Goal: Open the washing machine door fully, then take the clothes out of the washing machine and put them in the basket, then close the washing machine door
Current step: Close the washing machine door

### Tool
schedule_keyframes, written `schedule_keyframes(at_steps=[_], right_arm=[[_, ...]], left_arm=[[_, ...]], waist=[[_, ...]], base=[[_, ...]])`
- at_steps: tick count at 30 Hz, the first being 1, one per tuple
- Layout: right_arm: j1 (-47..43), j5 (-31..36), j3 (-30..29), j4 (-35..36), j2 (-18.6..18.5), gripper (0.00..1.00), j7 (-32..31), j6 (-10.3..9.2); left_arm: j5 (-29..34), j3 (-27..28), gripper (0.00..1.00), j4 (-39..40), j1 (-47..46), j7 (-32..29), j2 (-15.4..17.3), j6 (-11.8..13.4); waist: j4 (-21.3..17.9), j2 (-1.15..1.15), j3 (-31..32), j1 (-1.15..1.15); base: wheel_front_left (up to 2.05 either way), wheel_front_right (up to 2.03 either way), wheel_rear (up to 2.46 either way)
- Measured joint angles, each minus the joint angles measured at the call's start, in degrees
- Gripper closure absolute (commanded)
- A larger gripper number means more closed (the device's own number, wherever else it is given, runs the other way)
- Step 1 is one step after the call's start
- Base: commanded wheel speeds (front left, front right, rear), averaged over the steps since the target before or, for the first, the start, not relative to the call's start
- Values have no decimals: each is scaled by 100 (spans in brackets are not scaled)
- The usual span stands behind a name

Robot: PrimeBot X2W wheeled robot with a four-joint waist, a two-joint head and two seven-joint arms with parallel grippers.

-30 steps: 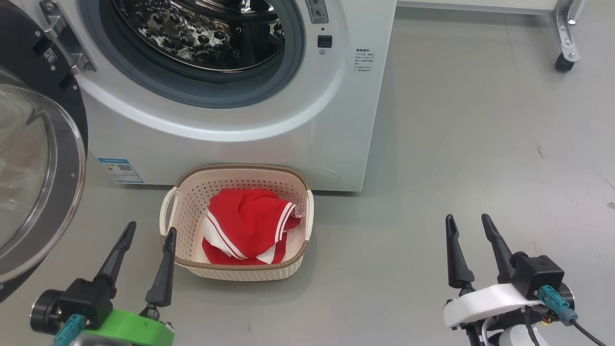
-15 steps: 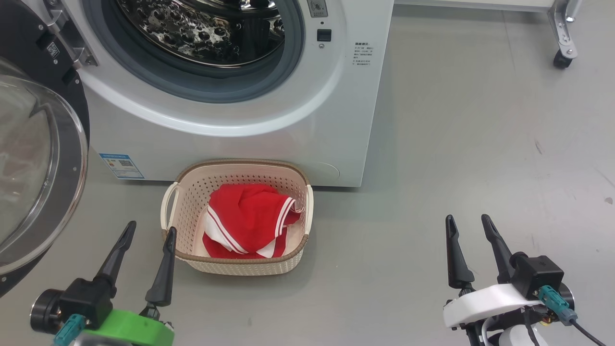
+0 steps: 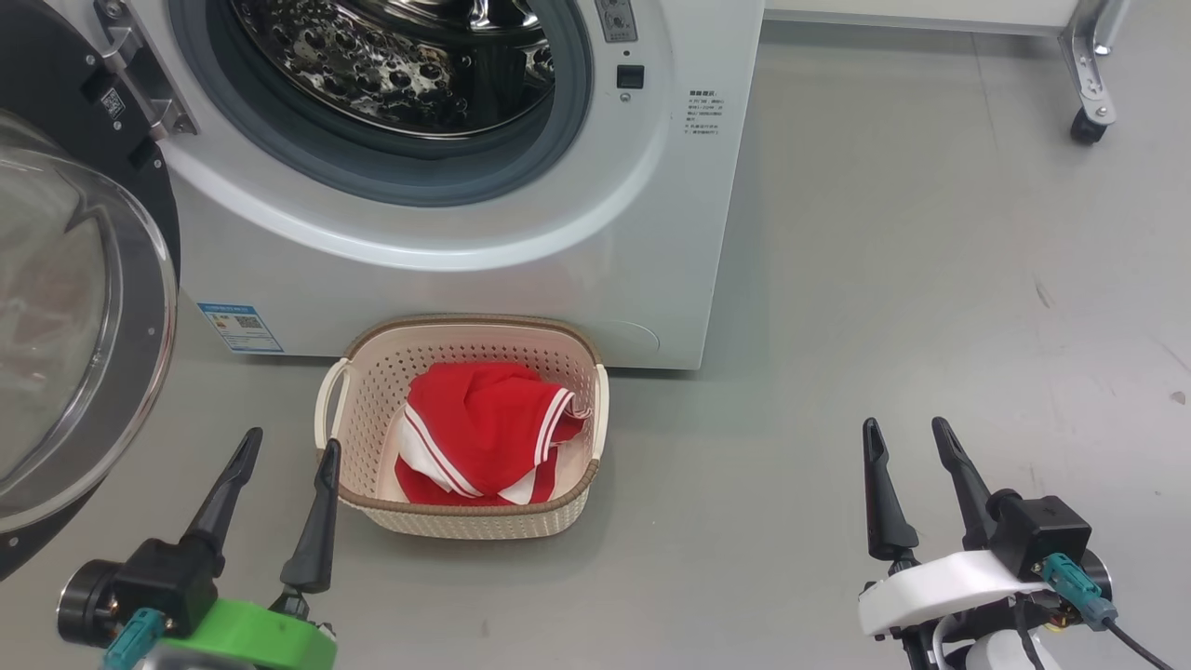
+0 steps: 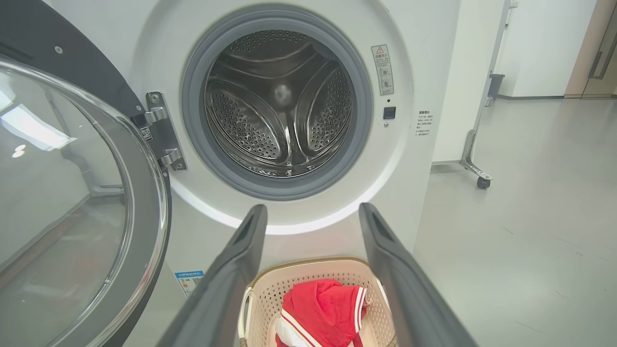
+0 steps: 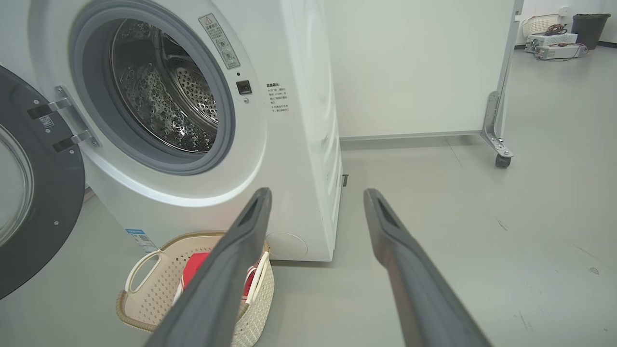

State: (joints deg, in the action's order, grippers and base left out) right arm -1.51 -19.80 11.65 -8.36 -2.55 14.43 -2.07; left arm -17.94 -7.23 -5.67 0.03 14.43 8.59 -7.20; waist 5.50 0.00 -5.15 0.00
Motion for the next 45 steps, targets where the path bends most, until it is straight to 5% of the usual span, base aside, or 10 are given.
schedule_keyframes(at_steps=[27,45], right_arm=[[-3,-44,-8,-62,1,0,0,48],[-17,-44,-16,-29,0,0,0,103]], left_arm=[[147,-44,0,-52,23,0,-1,0],[147,-177,0,-113,23,0,-70,-11]], waist=[[18,0,139,0],[705,0,152,0]], base=[[0,0,0],[0,0,0]])
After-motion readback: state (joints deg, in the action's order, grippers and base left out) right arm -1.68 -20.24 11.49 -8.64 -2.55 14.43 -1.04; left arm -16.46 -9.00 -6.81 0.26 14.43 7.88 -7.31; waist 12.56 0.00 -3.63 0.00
